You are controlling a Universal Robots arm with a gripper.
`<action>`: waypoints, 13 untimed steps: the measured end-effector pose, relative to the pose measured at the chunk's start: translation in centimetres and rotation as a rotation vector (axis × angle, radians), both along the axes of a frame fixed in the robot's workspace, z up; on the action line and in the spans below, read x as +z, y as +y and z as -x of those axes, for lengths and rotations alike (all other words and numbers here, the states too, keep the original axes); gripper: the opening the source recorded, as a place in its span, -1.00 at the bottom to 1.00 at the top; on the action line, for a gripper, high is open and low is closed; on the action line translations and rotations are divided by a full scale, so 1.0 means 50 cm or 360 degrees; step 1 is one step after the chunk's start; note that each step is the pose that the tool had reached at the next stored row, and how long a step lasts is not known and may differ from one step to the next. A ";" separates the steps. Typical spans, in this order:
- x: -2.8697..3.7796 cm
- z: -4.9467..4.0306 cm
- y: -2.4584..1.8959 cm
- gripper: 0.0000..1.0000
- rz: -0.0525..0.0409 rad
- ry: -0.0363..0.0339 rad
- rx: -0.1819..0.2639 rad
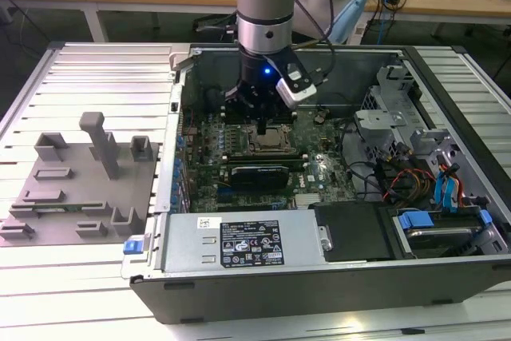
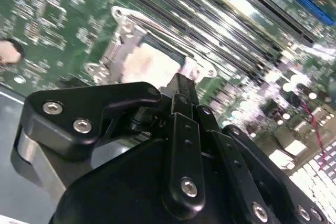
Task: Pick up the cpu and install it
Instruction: 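Close the cpu cover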
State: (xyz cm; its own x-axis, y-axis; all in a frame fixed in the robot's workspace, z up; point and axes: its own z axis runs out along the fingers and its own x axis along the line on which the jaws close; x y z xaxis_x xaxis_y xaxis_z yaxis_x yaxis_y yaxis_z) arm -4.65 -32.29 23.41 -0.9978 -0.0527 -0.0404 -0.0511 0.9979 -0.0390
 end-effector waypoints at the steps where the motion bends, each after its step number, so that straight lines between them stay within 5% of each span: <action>1: 0.000 -0.008 0.0000 -0.79 0.0000 0.0000 0.0000; 4: 0.000 -0.033 -0.0001 -0.79 0.0000 0.0001 0.0000; 13: 0.016 -0.036 0.0002 -0.79 0.0000 0.0001 0.0000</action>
State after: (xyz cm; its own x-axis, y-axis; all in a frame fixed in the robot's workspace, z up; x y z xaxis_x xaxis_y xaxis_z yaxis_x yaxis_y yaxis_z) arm -2.84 -32.28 24.19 -0.9978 -0.0527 -0.0398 -0.0512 0.9979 -0.0389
